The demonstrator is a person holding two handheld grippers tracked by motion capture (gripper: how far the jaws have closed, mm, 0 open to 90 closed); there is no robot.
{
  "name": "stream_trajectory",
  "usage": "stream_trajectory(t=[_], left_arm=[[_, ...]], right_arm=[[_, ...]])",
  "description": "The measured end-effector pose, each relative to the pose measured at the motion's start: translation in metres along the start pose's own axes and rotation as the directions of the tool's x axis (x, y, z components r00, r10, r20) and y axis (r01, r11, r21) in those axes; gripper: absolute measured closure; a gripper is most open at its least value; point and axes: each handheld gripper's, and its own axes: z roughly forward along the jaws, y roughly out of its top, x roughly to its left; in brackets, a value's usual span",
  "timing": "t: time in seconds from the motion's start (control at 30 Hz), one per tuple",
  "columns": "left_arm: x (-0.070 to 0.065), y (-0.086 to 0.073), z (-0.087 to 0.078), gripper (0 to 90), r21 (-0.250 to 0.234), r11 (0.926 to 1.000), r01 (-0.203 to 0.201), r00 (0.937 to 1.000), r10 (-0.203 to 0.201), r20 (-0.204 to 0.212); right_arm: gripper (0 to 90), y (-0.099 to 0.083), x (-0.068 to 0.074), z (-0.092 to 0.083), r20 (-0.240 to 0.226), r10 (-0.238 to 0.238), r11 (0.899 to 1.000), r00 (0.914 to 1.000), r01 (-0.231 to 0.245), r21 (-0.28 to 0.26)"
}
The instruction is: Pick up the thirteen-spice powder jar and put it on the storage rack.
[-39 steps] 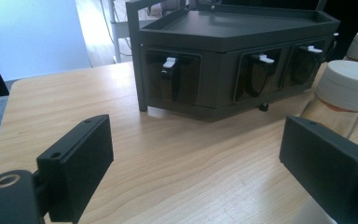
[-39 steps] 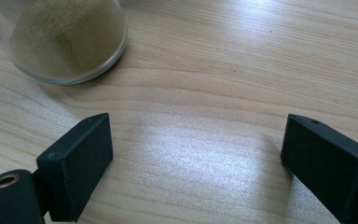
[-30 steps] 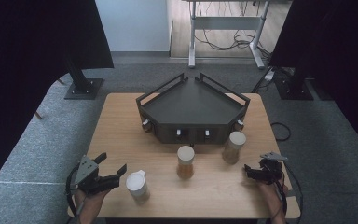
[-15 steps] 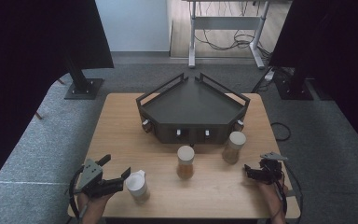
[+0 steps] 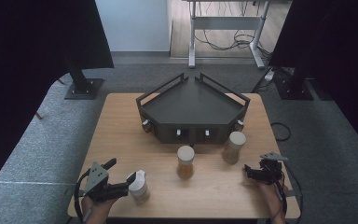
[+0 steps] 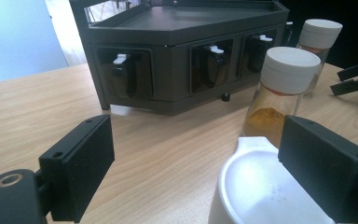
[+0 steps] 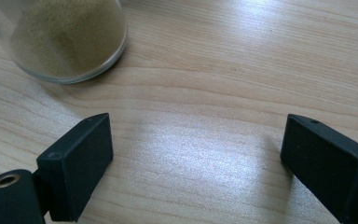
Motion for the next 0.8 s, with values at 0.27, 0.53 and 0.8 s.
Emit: stream_trajectory(t=[0.27, 0.53, 0.8], left_arm=[[-0.006, -0.002, -0.002, 10.2, -0.004, 1.0, -0.004, 0.9999, 0.004, 0.014], [-0.013, -0.005, 0.0, 10.2, -0.002, 1.0, -0.004, 0.9994, 0.004, 0.033], [-0.02, -0.009, 0.001, 10.2, -0.005, 1.0, -0.001, 0.9985, 0.001, 0.055]], right_arm=[[8.5, 0.0, 0.0, 0.0, 0.001, 0.001, 1.0, 1.0, -0.001, 0.0], [8.5, 0.0, 0.0, 0.0, 0.001, 0.001, 1.0, 1.0, -0.001, 0.0], [8.5, 0.0, 0.0, 0.0, 0.002, 0.002, 1.0, 1.0, -0.002, 0.0]])
